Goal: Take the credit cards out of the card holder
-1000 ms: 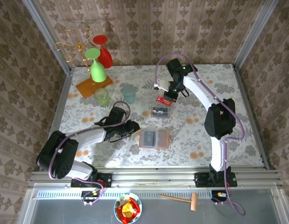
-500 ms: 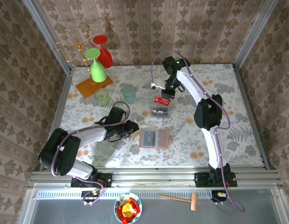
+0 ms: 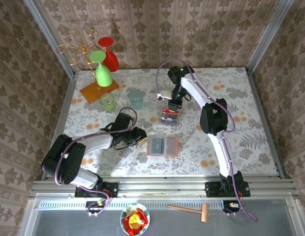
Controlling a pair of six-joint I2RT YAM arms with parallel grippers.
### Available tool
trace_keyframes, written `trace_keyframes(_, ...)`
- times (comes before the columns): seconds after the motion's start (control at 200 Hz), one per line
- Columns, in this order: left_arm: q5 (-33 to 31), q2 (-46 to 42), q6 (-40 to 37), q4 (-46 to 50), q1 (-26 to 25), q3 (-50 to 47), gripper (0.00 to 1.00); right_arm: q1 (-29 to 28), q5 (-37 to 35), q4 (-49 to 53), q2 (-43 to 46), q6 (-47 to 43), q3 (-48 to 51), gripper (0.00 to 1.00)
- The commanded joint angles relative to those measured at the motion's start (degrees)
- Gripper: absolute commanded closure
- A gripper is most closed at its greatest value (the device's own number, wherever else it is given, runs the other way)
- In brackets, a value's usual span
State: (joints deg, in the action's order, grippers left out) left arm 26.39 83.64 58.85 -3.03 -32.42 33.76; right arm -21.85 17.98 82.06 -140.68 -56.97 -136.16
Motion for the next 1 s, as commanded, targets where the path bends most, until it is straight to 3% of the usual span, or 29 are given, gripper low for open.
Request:
trace_keyframes(0.0,0.7,0.2,-0.5,0.2,0.6,-0.2,0.75,-0.8,1.6,4.0,-1.6,-1.4,-1.9,1.0)
trace_keyframes(0.06,0.6,0.3,-0.4,0.2,0.6,-0.3,0.75,-0.9,1.3,4.3,-2.1,-1.3,-1.9,1.0)
trace_keyframes(0.15,0.7,0.3,-0.4,0.2,0.6,-0.3,0.75,-1.1,0.0,4.2,-2.6,-0.5,-2.1,0.8)
trace_keyframes(0.24,0.7,0.3,-0.2,-0.1,0.6,-0.4,0.75,-1.1,0.4,4.6,-2.3,0.5,-3.1,0.74)
trace_keyframes(0.59,0.7,-0.5,-0.2,-0.3,0.4,-0.6,0.75,-0.8,0.4,-1.4,6.7,7.5,-1.0,0.65)
trace_keyframes(0.765,0.4,-1.5,0.1,-1.2,0.4,-1.4,0.75,-0.8,-3.3,-11.7,14.7,15.9,10.9,0.64)
trace_keyframes(0.995,0.6,-1.3,0.2,-2.6,0.0,-1.6,0.75,-0.8,-5.8,-27.9,27.4,29.6,34.4,0.6)
